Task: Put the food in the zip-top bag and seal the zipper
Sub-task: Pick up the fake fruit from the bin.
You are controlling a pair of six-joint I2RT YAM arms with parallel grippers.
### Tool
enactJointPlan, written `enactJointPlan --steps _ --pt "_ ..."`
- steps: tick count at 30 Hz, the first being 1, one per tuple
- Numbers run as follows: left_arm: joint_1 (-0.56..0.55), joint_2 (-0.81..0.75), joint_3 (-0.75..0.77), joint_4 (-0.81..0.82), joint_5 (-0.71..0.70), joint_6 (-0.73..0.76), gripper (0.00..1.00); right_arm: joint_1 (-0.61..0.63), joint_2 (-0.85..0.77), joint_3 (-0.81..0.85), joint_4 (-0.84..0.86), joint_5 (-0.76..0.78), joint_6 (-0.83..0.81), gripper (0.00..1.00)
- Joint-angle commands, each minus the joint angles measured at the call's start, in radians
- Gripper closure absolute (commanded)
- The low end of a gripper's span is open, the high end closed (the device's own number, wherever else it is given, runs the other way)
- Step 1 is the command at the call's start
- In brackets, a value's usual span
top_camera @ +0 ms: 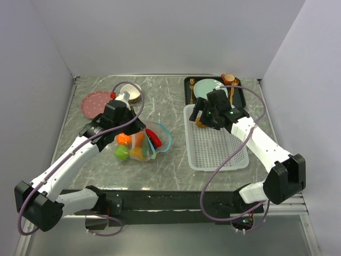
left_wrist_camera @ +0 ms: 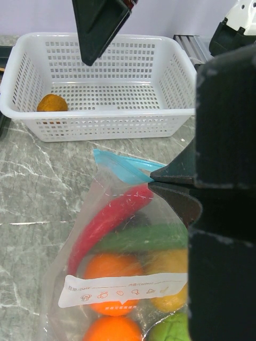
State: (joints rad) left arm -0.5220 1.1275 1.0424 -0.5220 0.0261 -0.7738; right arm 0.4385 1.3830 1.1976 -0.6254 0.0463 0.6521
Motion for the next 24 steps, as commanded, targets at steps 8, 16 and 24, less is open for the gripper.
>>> enactJointPlan --steps 8,16,24 --pt "0.000 -0.034 0.033 0.011 -0.011 0.021 0.99 -0.122 0.034 -0.096 0.148 -0.160 0.023 0.00" --pt "0.000 -0.040 0.025 0.007 -0.023 0.025 0.99 -0.164 0.186 -0.040 0.135 -0.091 -0.032 0.06" --pt "0.000 -0.026 0.034 0.001 -0.023 0.028 0.99 -0.207 0.304 0.043 0.159 -0.062 -0.031 0.12"
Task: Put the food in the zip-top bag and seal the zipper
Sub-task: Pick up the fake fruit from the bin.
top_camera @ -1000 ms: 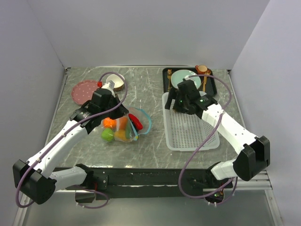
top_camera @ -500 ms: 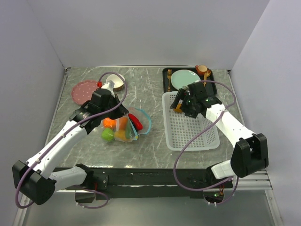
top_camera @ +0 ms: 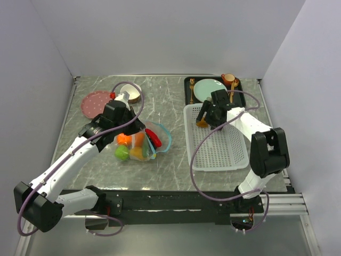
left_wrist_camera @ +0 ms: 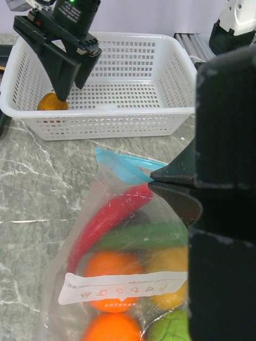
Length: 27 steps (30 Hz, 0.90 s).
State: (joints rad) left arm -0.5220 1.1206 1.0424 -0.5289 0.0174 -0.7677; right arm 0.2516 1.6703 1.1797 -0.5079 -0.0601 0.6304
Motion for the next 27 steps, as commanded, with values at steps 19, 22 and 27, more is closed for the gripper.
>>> enactJointPlan --steps 19,22,27 --pt "0.000 0.007 0.057 -0.010 -0.042 0.031 0.99 -0.044 0.190 0.172 0.049 0.106 -0.070 0.31" --pt "0.000 0.001 0.053 -0.003 -0.037 0.028 0.99 -0.043 0.180 0.158 0.049 0.103 -0.069 0.36" --pt "0.000 -0.001 0.048 -0.002 -0.031 0.028 0.99 -0.044 0.144 0.101 0.068 0.082 -0.067 0.43"
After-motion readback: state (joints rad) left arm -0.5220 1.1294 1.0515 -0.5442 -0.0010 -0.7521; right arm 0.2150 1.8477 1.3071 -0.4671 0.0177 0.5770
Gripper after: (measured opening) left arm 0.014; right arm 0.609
